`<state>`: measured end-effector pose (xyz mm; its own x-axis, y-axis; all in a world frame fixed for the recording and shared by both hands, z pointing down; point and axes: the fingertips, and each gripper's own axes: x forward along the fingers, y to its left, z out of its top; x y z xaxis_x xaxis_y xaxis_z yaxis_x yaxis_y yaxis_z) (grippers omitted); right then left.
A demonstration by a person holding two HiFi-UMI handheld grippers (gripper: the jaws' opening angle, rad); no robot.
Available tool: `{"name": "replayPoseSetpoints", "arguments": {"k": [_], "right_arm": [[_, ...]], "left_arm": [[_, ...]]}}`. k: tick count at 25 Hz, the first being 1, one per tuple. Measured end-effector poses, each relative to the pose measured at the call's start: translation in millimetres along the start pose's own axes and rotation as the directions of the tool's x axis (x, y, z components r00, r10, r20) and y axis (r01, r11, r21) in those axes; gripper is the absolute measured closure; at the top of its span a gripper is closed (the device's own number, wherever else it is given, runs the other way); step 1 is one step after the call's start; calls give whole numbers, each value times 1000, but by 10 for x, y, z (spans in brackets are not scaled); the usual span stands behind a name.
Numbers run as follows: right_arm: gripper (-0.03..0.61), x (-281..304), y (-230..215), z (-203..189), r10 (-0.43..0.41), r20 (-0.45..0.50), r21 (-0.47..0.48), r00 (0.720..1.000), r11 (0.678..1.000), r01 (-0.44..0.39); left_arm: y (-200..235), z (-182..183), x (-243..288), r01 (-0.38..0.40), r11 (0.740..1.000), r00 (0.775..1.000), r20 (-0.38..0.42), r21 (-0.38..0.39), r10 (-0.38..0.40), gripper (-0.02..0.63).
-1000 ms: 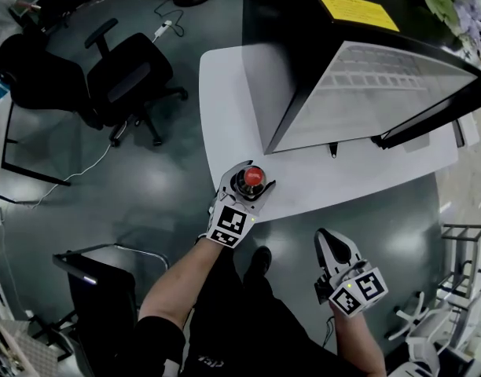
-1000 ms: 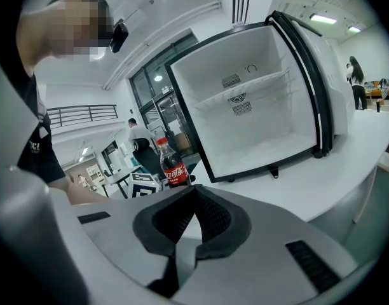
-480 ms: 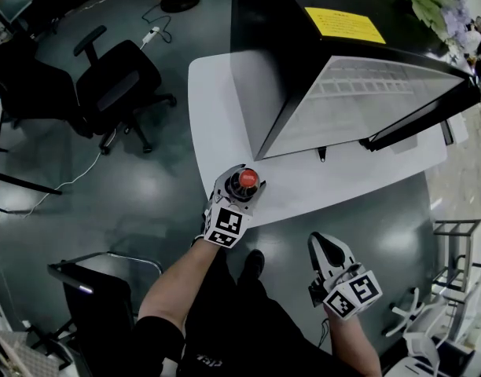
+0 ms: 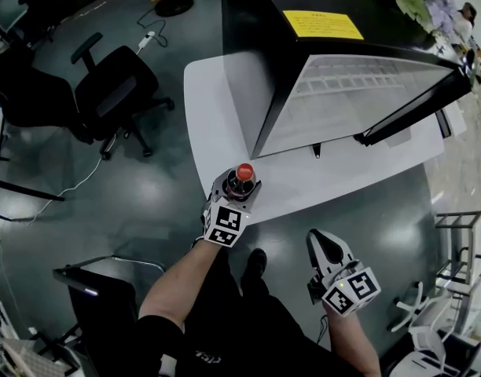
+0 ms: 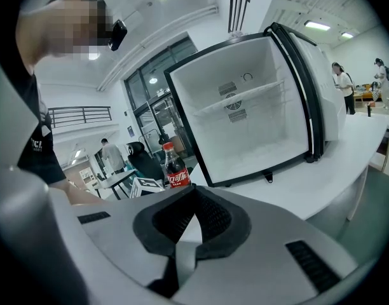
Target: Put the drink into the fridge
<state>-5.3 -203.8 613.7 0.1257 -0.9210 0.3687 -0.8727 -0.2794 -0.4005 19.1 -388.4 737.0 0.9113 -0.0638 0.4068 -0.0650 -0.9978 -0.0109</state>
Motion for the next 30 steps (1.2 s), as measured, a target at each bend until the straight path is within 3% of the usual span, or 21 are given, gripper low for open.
{"name": "replayPoseSetpoints", "arguments": {"k": [7, 18, 30], "right_arm": [[566, -159, 48, 149, 15, 35, -2, 999, 1000, -15], [565, -529, 13, 551, 84, 121, -36, 989, 996, -80], [565, -847, -157, 881, 93, 176, -68, 980, 994, -82]], "left_arm": [[-92, 190, -250, -20, 1000, 1000, -7, -21, 20, 354], [-399, 932, -794, -43, 999, 999, 14, 10, 43, 354], [-662, 1611, -1136, -50, 998, 996, 72, 27, 48, 354]]}}
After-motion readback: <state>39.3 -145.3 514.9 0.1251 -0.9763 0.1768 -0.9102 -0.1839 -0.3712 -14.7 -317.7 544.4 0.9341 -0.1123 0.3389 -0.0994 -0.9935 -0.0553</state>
